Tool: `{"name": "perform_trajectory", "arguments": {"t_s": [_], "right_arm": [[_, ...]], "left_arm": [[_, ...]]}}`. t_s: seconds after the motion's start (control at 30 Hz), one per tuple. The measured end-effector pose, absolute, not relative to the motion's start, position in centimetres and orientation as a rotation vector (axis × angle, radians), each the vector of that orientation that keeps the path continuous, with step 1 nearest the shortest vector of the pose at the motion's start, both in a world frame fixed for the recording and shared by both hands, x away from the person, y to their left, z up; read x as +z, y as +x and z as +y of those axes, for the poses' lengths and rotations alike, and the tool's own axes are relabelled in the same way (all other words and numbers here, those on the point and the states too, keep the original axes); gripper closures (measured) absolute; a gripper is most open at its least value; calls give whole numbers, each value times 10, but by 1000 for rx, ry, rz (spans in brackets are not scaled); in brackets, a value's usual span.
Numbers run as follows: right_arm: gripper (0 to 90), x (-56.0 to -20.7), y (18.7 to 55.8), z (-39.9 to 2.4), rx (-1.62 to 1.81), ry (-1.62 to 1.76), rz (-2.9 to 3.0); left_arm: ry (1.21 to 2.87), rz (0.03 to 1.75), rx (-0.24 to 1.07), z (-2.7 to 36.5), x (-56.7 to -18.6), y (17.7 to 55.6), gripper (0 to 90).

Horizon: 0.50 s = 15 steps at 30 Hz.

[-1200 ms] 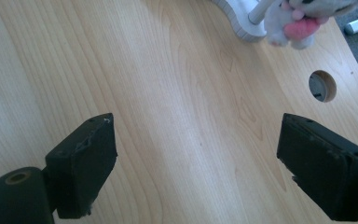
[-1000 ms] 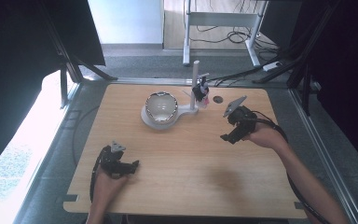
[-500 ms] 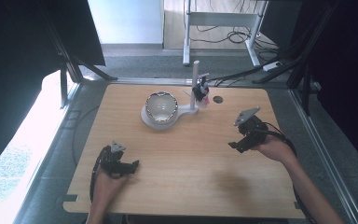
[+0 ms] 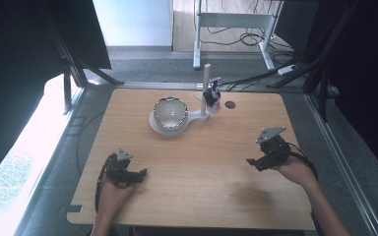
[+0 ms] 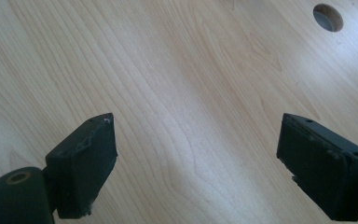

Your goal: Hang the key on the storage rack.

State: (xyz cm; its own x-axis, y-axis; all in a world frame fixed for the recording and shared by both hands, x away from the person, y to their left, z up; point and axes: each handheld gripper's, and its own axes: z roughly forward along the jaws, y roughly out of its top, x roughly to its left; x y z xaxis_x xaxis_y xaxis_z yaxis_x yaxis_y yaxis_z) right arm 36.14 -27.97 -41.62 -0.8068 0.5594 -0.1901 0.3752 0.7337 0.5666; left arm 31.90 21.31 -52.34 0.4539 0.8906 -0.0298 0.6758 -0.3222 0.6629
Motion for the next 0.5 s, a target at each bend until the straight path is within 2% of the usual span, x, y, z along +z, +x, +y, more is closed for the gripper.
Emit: {"name": "perform_trajectory", "arguments": {"t_s": [0.5], "right_arm": [[96, -470, 338, -287, 861, 794, 2548]], "left_arm": [[2098, 1303, 459, 213, -523, 319, 14]]}}
